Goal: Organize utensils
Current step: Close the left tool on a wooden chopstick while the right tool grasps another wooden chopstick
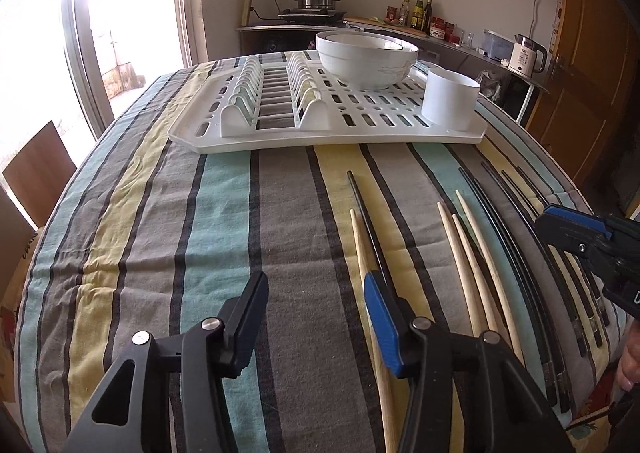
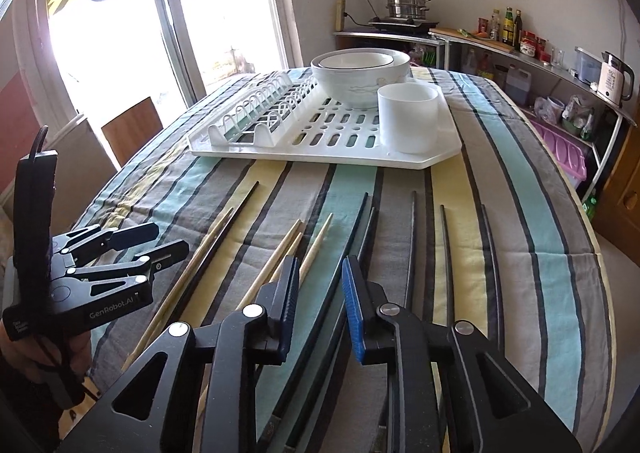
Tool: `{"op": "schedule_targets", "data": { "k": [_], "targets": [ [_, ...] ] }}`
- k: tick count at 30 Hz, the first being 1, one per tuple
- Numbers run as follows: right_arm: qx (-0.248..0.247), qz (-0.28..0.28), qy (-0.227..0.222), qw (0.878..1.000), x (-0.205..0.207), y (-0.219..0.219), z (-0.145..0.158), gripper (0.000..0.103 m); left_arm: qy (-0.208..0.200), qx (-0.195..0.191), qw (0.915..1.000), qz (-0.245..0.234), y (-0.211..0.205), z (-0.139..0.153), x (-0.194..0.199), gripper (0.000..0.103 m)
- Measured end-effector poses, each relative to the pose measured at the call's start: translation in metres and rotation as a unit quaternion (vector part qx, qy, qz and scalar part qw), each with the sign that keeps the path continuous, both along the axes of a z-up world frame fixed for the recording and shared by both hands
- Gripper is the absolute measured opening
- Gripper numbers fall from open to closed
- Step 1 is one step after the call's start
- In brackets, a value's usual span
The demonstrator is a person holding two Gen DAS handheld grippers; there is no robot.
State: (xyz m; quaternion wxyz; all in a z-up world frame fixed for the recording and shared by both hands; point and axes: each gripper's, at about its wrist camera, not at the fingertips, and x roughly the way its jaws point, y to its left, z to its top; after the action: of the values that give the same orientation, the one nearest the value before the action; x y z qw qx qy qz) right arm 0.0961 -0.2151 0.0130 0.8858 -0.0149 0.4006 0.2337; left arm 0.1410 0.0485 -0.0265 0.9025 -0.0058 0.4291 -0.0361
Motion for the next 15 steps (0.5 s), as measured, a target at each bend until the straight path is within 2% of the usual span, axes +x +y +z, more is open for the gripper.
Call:
{"op": "schedule_targets", "data": {
  "k": [6,15],
  "targets": [
    [-0.006,0.006,0.031,0.999,0.021,0.015,-0.010,0.018,0.011,-0.018,0.9998,-0.008,0.001,0.000,0.009,0.050],
    [-0.018,0.004,0.052,0.998,0.041,0.026,-0.019,0.017,0.026,-0.004,0.9996,-0.011,-0.006,-0.005,0.028,0.049]
  ]
}}
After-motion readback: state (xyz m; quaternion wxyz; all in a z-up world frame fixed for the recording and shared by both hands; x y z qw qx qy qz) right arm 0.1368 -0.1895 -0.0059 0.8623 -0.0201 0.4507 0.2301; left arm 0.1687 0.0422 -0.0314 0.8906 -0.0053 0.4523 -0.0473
